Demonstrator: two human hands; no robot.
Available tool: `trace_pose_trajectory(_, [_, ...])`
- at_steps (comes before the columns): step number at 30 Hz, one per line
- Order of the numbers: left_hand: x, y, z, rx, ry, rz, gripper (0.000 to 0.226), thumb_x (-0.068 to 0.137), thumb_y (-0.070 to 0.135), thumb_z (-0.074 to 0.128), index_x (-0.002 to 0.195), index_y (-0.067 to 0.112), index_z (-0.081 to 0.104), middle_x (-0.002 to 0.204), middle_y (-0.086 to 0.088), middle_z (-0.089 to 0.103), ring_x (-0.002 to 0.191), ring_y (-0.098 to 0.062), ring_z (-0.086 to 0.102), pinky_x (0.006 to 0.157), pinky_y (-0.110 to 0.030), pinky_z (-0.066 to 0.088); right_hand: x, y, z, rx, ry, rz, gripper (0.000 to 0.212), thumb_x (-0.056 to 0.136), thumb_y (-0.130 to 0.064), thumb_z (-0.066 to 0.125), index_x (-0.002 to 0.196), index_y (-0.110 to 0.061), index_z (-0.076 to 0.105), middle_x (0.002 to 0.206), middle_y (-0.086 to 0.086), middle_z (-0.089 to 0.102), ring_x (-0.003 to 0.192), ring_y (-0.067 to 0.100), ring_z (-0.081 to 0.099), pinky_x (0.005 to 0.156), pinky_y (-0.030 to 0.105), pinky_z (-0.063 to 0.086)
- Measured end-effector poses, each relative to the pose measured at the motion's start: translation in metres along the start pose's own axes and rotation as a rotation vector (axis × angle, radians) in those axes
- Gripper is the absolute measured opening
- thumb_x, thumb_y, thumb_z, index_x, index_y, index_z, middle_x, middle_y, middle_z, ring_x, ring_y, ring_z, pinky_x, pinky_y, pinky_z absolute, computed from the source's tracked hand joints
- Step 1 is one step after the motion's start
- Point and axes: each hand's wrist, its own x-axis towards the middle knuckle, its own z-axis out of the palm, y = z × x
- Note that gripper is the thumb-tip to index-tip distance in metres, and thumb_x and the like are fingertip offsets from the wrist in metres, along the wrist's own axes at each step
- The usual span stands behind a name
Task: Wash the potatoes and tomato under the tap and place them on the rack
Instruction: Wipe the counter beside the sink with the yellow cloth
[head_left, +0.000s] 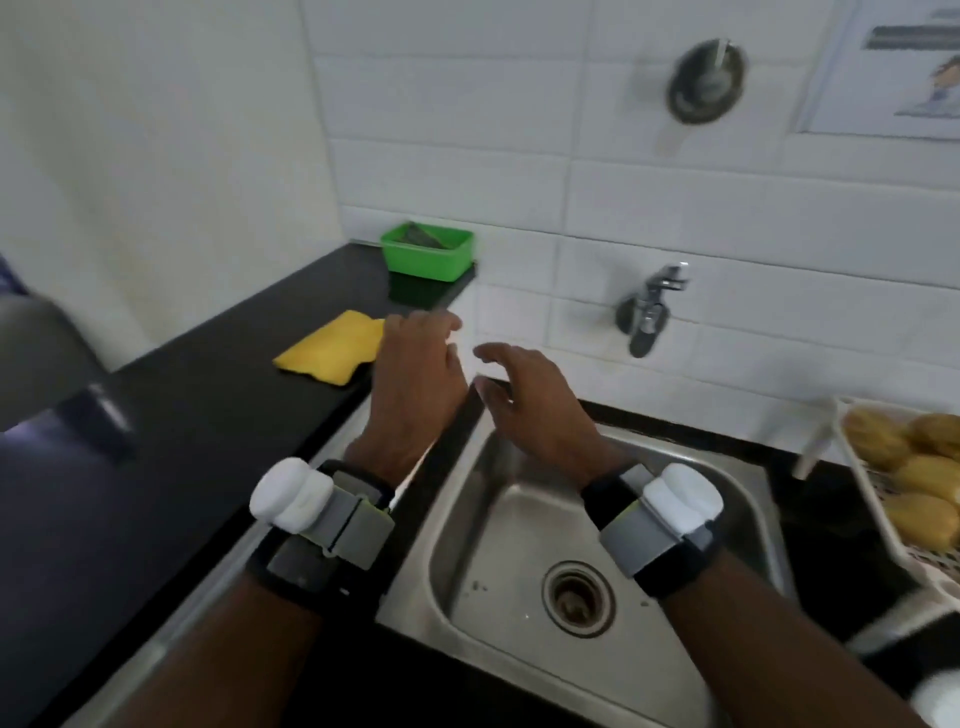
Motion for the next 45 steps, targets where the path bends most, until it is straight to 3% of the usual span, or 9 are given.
trace_pose_trajectory(5, [0.002, -0.058, -0.032, 0.331, -0.172, -0.235, 0.031, 0.092, 0.026, 0.051, 0.112, 0.003, 0.055, 0.114, -0.018, 0.058, 0.110, -0.039, 0.053, 0.090, -0.047, 0.044, 0.051, -0.052, 0.052, 0.023, -0.121, -0.173, 0.048, 0.084, 0.004, 0.056, 0.132, -0.002, 0.053, 0.132, 0.015, 0.059, 0.122, 0.030, 0.052, 0.102, 0.030, 0.037])
trace_pose_trajectory(10, [-0.011, -0.064, -0.033, 0.407, -0.230, -0.156, 0.021, 0.094, 0.018, 0.050, 0.109, 0.009, 0.062, 0.104, -0.011, 0.066, 0.098, -0.029, 0.059, 0.081, -0.039, 0.044, 0.056, -0.052, 0.076, 0.024, -0.269, -0.187, 0.071, 0.077, 0.012, 0.058, 0.143, -0.007, 0.042, 0.142, 0.012, 0.050, 0.130, 0.026, 0.047, 0.108, 0.040, 0.039])
trace_pose_trajectory(16, [-0.013, -0.049, -0.055, 0.235, -0.190, -0.087, 0.012, 0.095, 0.016, 0.052, 0.089, 0.011, 0.061, 0.079, -0.006, 0.060, 0.075, -0.025, 0.058, 0.068, -0.032, 0.042, 0.044, -0.047, 0.070, 0.025, -0.040, -0.272, 0.031, 0.082, 0.001, 0.067, 0.112, -0.007, 0.063, 0.109, 0.009, 0.060, 0.096, 0.011, 0.045, 0.083, 0.020, 0.037])
trace_pose_trajectory(20, [-0.027, -0.025, -0.054, -0.009, -0.323, -0.053, 0.002, 0.093, 0.010, 0.049, 0.092, 0.010, 0.050, 0.078, -0.003, 0.055, 0.073, -0.022, 0.055, 0.065, -0.031, 0.040, 0.009, -0.029, 0.045, 0.019, -0.025, -0.185, 0.015, 0.087, -0.018, 0.066, 0.098, -0.008, 0.063, 0.099, 0.006, 0.061, 0.089, 0.016, 0.052, 0.078, 0.030, 0.044])
trace_pose_trajectory(25, [-0.051, -0.014, -0.020, -0.333, -0.567, -0.181, 0.011, 0.095, 0.017, 0.051, 0.103, 0.014, 0.058, 0.100, -0.003, 0.061, 0.093, -0.019, 0.057, 0.073, -0.027, 0.041, -0.058, -0.004, 0.022, 0.159, -0.128, 0.127, 0.020, 0.093, -0.036, 0.059, 0.076, -0.026, 0.053, 0.065, -0.010, 0.053, 0.061, -0.002, 0.049, 0.056, 0.015, 0.034])
trace_pose_trajectory(35, [-0.140, 0.003, 0.052, -0.785, -0.863, -0.507, 0.010, 0.095, 0.020, 0.059, 0.087, 0.016, 0.063, 0.085, -0.007, 0.065, 0.076, -0.022, 0.066, 0.065, -0.034, 0.059, -0.189, 0.030, 0.019, 0.152, -0.019, 0.597, 0.037, 0.089, -0.031, 0.070, 0.124, -0.022, 0.064, 0.115, -0.008, 0.066, 0.101, 0.008, 0.061, 0.086, 0.017, 0.047])
trace_pose_trajectory(39, [-0.160, 0.020, 0.060, -0.888, -0.936, -0.530, 0.010, 0.096, 0.018, 0.058, 0.088, 0.016, 0.064, 0.079, -0.006, 0.066, 0.069, -0.018, 0.066, 0.061, -0.030, 0.058, -0.228, 0.039, 0.012, 0.171, 0.154, 0.789, 0.027, 0.086, -0.016, 0.072, 0.113, -0.018, 0.067, 0.094, -0.007, 0.070, 0.078, 0.005, 0.069, 0.068, 0.007, 0.048])
trace_pose_trajectory(42, [-0.168, 0.029, 0.059, -1.005, -0.933, -0.633, 0.013, 0.096, 0.014, 0.056, 0.086, 0.014, 0.064, 0.081, -0.008, 0.066, 0.071, -0.021, 0.067, 0.058, -0.030, 0.057, -0.255, 0.044, 0.004, 0.209, 0.271, 0.862, 0.027, 0.084, -0.011, 0.073, 0.108, -0.023, 0.070, 0.090, -0.005, 0.073, 0.077, 0.009, 0.070, 0.077, 0.023, 0.056])
trace_pose_trajectory(45, [-0.177, 0.030, 0.060, -1.014, -0.911, -0.719, 0.011, 0.096, 0.014, 0.055, 0.089, 0.012, 0.063, 0.089, -0.011, 0.065, 0.077, -0.023, 0.066, 0.061, -0.033, 0.057, -0.278, 0.047, -0.007, 0.173, 0.301, 0.865, 0.016, 0.085, -0.012, 0.073, 0.096, -0.024, 0.071, 0.088, -0.009, 0.072, 0.083, 0.009, 0.068, 0.074, 0.010, 0.049])
